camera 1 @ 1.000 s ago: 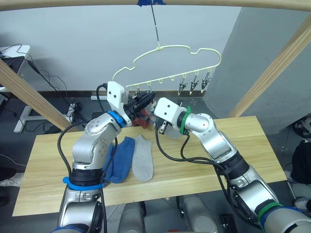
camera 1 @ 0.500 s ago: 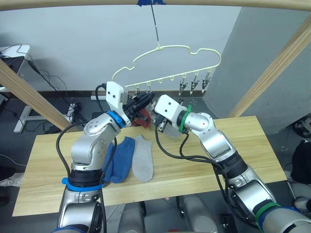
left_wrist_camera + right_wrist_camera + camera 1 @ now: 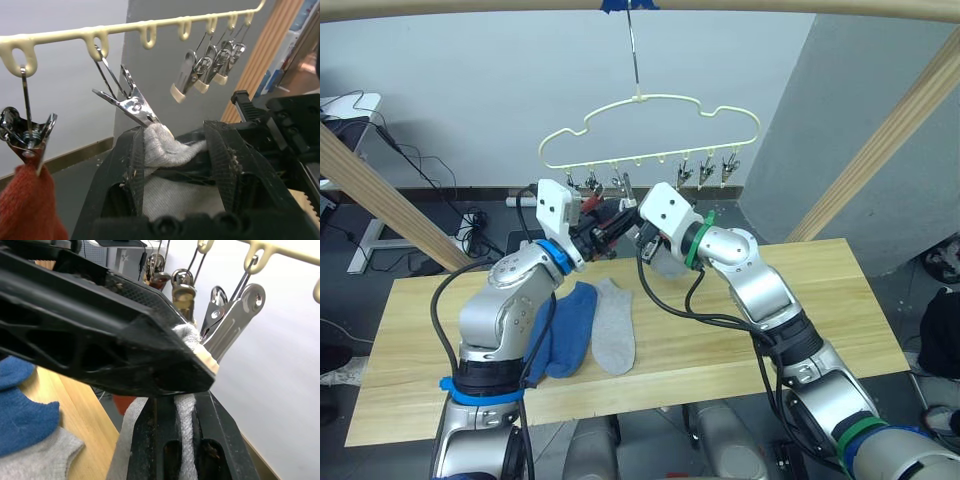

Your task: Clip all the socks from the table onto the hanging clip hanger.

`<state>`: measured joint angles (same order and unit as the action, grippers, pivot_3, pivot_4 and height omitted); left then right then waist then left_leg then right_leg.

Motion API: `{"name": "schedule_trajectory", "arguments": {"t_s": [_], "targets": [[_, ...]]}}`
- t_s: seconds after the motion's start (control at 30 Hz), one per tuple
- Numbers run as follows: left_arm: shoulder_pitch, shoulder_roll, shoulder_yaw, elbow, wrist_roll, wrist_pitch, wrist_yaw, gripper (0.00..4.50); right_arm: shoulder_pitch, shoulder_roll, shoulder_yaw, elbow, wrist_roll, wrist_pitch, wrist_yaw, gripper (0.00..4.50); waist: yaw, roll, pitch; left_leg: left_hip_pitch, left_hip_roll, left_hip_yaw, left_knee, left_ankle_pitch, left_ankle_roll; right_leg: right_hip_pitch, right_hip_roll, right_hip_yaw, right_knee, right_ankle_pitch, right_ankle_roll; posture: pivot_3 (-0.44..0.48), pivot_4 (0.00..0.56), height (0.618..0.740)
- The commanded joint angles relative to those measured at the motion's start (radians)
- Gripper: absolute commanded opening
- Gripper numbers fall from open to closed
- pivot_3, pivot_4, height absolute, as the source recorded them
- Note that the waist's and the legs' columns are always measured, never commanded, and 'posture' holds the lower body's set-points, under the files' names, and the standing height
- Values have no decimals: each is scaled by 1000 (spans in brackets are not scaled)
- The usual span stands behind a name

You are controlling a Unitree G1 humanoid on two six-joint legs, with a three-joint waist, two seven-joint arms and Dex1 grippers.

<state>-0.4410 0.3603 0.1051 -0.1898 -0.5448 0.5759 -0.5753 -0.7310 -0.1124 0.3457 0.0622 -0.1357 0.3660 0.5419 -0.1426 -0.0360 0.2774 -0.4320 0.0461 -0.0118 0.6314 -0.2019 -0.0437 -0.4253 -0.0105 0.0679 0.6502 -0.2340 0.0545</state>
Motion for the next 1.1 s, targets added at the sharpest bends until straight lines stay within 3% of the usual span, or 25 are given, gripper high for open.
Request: {"name": "schedule_trajectory", "arguments": {"t_s": [0.03, 0.13, 0.17, 0.27, 0.53, 0.73, 0.93, 1.1], "targets": [[8, 15, 14, -47, -20, 3, -6, 2057, -14, 13, -10, -24, 18, 0, 0, 0, 0, 0, 0, 0, 0, 0, 0, 0, 0, 0, 0, 0, 0, 0, 0, -217, 265, 740], [7, 19, 14, -46, -19, 2, -5, 2057, -7, 18, -12, -26, 28, -1, 7, 0, 1, 0, 0, 0, 0, 0, 0, 0, 0, 0, 0, 0, 0, 0, 0, -211, 262, 740], [7, 19, 15, -46, -18, 1, -4, 2092, -4, 20, -14, -30, 33, 0, 9, 552, 1, 0, 0, 0, 0, 0, 0, 0, 0, 0, 0, 0, 0, 0, 0, -211, 262, 740], [5, 22, 19, -46, -18, 0, -3, 2092, 5, 17, -9, -41, 44, 10, 24, 1431, 1, 0, 0, 0, 0, 0, 0, 0, 0, 0, 0, 0, 0, 0, 0, -210, 260, 740], [15, 39, 38, -53, -23, 2, -3, 2092, 21, -35, 42, -62, 18, 13, 53, 4276, 1, 0, 0, 0, 0, 0, 0, 0, 0, 0, 0, 0, 0, 0, 0, -210, 251, 740], [36, 73, 54, -51, 16, -44, 6, 2092, 70, -110, 55, -143, 10, 26, 88, 4276, 1, 0, 0, 0, 0, 0, 0, 0, 0, 0, 0, 0, 0, 0, 0, -199, 240, 740], [97, 146, 27, -106, 58, -116, -63, 2092, 170, -199, -32, -342, 56, 125, 104, 4276, 4, 0, 0, 0, 0, 0, 0, 0, 0, 0, 0, 0, 0, 0, 0, -192, 232, 740], [160, 254, 4, -136, 113, -202, -176, 2092, 267, -152, -143, -487, 102, 190, 2, 4276, 3, 0, -1, 0, 0, 0, 0, 0, 0, 0, 0, 0, 0, 0, 0, -180, 220, 740]]}}
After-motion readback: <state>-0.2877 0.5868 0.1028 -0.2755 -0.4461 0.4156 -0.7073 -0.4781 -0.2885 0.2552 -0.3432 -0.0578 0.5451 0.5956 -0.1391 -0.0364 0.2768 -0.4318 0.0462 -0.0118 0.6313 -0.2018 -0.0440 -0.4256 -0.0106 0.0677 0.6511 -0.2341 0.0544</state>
